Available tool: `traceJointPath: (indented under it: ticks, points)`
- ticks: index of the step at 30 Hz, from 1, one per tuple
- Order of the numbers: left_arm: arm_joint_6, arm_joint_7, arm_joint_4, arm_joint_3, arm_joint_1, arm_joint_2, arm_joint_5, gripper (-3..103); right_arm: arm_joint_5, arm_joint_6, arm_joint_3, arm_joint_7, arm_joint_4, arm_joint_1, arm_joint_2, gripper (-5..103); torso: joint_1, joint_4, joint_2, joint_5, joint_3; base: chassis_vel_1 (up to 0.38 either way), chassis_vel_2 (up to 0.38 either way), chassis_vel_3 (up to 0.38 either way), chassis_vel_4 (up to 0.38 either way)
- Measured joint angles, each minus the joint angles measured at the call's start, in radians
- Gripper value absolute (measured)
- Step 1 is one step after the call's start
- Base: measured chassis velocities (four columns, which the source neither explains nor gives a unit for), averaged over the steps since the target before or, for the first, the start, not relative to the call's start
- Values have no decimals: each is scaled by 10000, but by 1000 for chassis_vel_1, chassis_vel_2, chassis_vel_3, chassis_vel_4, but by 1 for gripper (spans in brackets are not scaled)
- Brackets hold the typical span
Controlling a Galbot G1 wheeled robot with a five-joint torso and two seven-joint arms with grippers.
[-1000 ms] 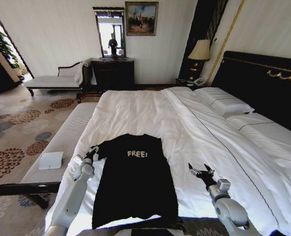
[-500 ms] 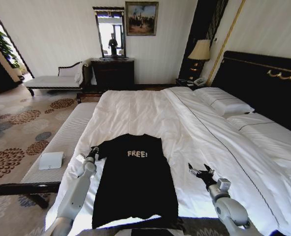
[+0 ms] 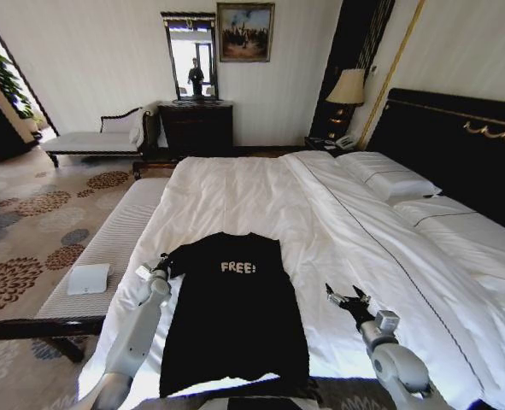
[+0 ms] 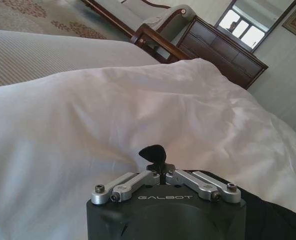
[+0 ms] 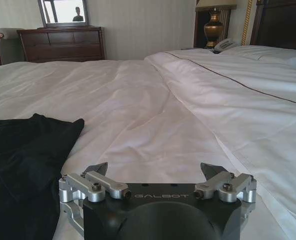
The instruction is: Fold the clothes on the bed.
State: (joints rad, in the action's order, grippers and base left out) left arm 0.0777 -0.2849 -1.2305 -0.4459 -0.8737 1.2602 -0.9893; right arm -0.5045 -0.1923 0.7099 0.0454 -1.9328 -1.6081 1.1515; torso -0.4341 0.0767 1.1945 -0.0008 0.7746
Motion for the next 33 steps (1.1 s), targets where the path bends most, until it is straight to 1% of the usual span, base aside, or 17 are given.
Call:
traceJointPath:
  ticks: [5,8,9,12,13,17,18,20,22,23,25,27,28,30,33]
  points:
    - [-43,32,-238,53,-168,-151,296,0,19,12,0,-11,-1,-24,1,100,1,1,0,0,0,0,0,0,0]
    - [-200,139,-597,256,-347,-233,1142,0,24,12,9,-22,-17,-59,10,100,0,0,0,1,0,0,0,0,0]
    - [-200,139,-597,256,-347,-233,1142,0,24,12,9,-22,-17,-59,10,100,0,0,0,1,0,0,0,0,0]
    - [-401,196,-1206,592,-626,-236,2320,0,23,16,-31,-37,-1,-38,-70,100,1,0,0,1,0,0,0,0,0]
    - [-401,196,-1206,592,-626,-236,2320,0,23,16,-31,-37,-1,-38,-70,100,1,0,0,1,0,0,0,0,0]
    - [-636,303,-1904,991,-1008,-261,3745,0,-24,17,-200,-48,76,127,-349,100,0,2,0,1,0,0,0,0,0]
    - [-636,303,-1904,991,-1008,-261,3745,0,-24,17,-200,-48,76,127,-349,100,0,2,0,1,0,0,0,0,0]
    - [-738,369,-2188,1180,-1219,-290,4457,0,-107,15,-343,-51,153,281,-561,100,1,-3,0,4,0,0,0,0,0]
    - [-842,431,-2238,1497,-1269,-293,4930,0,-162,12,-371,-52,191,327,-644,100,1,-5,0,3,0,0,0,0,0]
    - [-842,431,-2238,1497,-1269,-293,4930,0,-162,12,-371,-52,191,327,-644,100,1,-5,0,3,0,0,0,0,0]
    - [-881,465,-2200,1960,-1235,-241,5198,0,-210,7,-338,-55,199,312,-650,100,1,2,0,3,-1,0,0,0,0]
    - [-909,491,-2101,2404,-1176,-184,5421,0,-234,7,-283,-57,195,285,-638,100,1,4,1,1,0,0,0,0,0]
    - [-909,491,-2101,2404,-1176,-184,5421,0,-234,7,-283,-57,195,285,-638,100,1,4,1,1,0,0,0,0,0]
    - [-940,556,-1875,2777,-1039,-91,5764,0,-279,6,-203,-62,167,257,-632,100,1,2,1,3,0,0,0,0,0]
    - [-954,570,-1456,3113,-726,102,6070,0,-321,4,-131,-74,160,209,-633,100,1,2,0,2,0,0,0,0,0]
